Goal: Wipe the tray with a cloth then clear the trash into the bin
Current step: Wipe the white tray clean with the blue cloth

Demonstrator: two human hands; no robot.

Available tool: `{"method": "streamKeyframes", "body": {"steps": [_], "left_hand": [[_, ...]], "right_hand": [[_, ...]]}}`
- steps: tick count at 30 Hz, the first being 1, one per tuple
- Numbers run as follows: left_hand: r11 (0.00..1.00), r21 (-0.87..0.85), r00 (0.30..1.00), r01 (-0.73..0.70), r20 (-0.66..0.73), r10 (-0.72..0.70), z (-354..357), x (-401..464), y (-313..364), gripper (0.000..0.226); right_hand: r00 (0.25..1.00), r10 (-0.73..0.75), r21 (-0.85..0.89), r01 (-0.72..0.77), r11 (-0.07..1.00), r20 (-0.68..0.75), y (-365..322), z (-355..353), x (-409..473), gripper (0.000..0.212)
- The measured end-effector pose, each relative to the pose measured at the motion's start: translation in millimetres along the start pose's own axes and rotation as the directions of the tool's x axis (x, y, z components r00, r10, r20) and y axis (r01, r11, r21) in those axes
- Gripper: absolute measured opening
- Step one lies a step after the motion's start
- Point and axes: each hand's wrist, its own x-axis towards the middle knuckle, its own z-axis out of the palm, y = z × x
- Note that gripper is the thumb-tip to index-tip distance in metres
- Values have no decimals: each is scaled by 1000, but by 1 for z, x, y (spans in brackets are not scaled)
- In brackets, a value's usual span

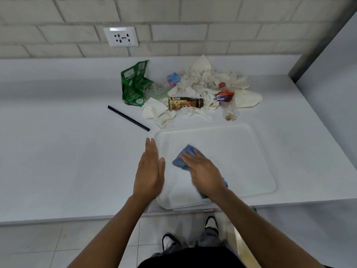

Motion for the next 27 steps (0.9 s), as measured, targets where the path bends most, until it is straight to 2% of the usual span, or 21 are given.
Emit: {"method": "streamKeyframes", "body": {"steps": [2,4,7,9,14,22,27], "left_hand": [[981,167,995,98,-41,-92,4,-2,1,58],[938,301,985,171,-39,-167,6,-4,1,61],[924,344,984,169,-7,-177,5,-2,0,60],[923,345,984,168,-10,-175,5,-1,0,60],[933,308,982,186,-41,-182,5,-3,2,65],[939,286,982,190,-76,-175,6,-2,2,61],[951,243,980,191,-108,-170,6,-3,1,58]], "right_hand": [[982,159,-27,-162,986,-107,26,-16,16,50],[932,304,-19,-313,950,-196,48,-28,29,42],[873,400,4,-415,910,-279,58,-30,45,35],[868,412,-75,-447,891,-277,48,-24,61,32],[937,301,-230,-337,913,-175,0,1,88,49],[990,143,-198,-139,970,7,-53,41,105,55],[998,53,-209,-42,977,46,-45,48,108,53]]}}
